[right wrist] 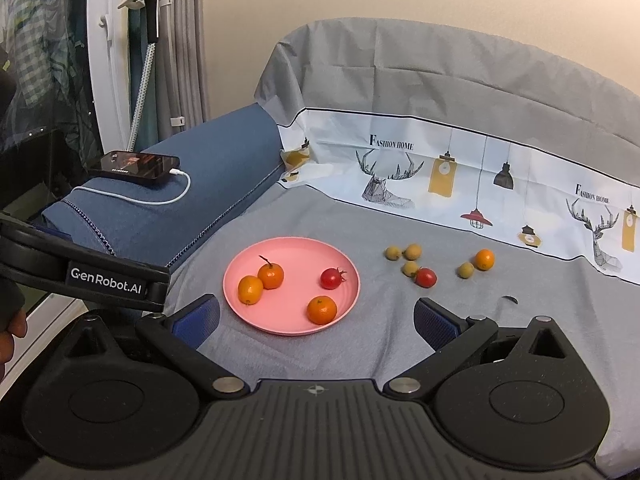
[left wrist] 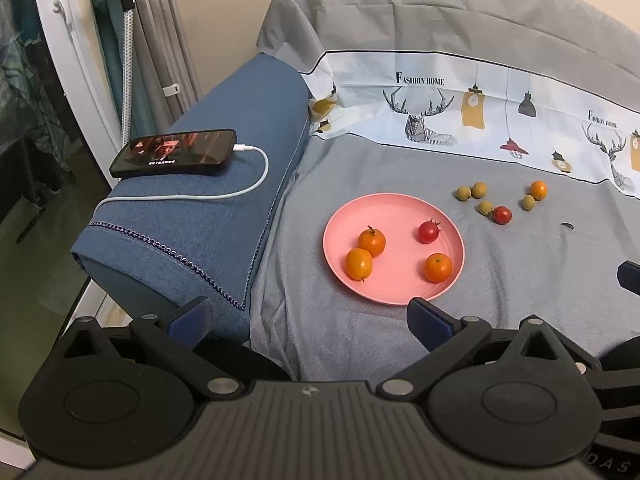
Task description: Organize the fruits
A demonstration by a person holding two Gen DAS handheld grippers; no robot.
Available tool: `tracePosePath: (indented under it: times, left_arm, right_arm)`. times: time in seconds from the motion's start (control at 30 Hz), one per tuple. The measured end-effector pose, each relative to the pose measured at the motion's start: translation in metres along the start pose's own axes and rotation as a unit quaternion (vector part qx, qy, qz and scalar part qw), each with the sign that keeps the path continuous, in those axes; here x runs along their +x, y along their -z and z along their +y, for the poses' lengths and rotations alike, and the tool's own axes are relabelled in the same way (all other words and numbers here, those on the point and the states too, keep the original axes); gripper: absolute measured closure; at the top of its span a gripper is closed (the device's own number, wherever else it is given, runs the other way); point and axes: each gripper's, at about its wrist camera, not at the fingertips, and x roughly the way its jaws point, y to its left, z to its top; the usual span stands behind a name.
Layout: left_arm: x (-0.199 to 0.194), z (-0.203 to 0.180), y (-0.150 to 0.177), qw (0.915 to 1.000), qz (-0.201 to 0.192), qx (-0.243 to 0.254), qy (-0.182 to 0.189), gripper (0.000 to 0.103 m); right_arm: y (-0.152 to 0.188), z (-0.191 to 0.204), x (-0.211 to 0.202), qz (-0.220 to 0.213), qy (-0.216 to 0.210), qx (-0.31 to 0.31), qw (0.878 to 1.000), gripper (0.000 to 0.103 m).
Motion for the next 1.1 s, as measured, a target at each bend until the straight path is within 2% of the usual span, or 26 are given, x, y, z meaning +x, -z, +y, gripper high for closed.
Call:
tracePosePath:
  times: [0.4, 0.8, 1.1]
  left_arm:
    - [0.009, -0.003, -0.002, 0.9999, 0.012, 0.005, -0.001, 0.000]
    - [0.038, -0.011, -0.008, 0.9990, 0.041, 0.014, -0.010, 0.000]
    - [0.074, -0.030, -0.035, 0.9982, 0.057, 0.019, -0.010, 0.000]
  right_arm:
    - [0.000, -0.003, 0.010, 0.013, -0.003, 0.003, 1.000, 0.001]
    - [0.004, -0.014, 0.035, 0.036, -0.003, 0.019, 0.999, 0.001]
    - [0.004, -0.042, 0.072, 0.056, 0.013, 0.062, 0.996, 0.001]
